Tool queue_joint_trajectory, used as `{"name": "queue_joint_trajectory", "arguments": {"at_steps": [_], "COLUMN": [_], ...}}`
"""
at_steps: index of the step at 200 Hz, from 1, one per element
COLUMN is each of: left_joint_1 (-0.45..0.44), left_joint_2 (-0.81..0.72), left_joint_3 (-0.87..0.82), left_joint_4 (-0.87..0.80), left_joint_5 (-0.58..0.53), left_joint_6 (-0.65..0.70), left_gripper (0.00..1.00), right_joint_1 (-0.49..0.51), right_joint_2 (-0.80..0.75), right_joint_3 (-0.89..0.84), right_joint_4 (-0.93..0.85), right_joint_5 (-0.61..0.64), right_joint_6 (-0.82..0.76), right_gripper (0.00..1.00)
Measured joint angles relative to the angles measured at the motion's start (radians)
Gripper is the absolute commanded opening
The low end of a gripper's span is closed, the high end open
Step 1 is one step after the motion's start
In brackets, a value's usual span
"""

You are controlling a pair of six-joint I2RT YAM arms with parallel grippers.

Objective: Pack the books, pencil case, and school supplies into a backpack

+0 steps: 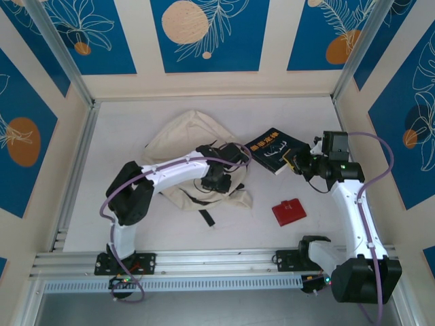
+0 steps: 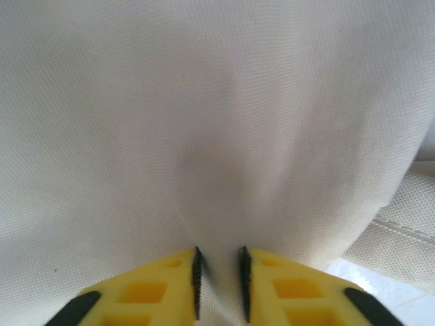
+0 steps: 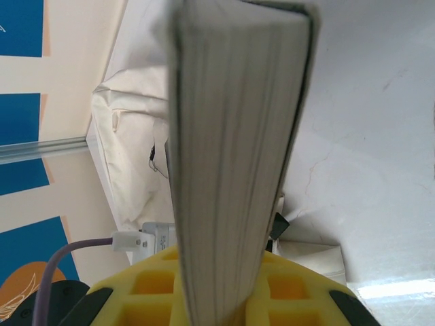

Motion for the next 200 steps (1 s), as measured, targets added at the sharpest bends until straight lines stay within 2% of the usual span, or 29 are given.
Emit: {"name": "queue_joint_trajectory", "arguments": {"at_steps": [31, 116, 146, 171, 200], "left_joint_1": [0.000, 0.043, 0.087, 0.109, 0.115], "left_joint_2": [-0.011, -0.198, -0.274, -0.347, -0.406], "left_joint_3": [0.011, 0.077, 0.076, 0.063, 0.056], "left_joint_4": [-0.019, -0.048, -0.021, 0.037, 0.080], "left_joint_5": [-0.022, -0.121, -0.186, -0.223, -0.238], "left_joint_6": [0.000, 0.042, 0.025, 0.014, 0.014], "left_gripper": [0.00, 0.00, 0.00, 0.00, 0.00], "right_joint_1": [-0.002, -0.002, 0.006, 0.030, 0.138], "right_joint_2": [-0.007, -0.097, -0.133, -0.151, -0.140], "right_joint_3": [-0.001, 0.000, -0.006, -0.026, -0.065], "right_joint_4": [-0.010, -0.188, -0.216, -0.195, -0.119], "right_joint_5": [0.003, 0.079, 0.026, -0.070, -0.139], "right_joint_6": [-0.005, -0.098, -0.124, -0.129, -0.110], "right_gripper": [0.00, 0.00, 0.00, 0.00, 0.00]}}
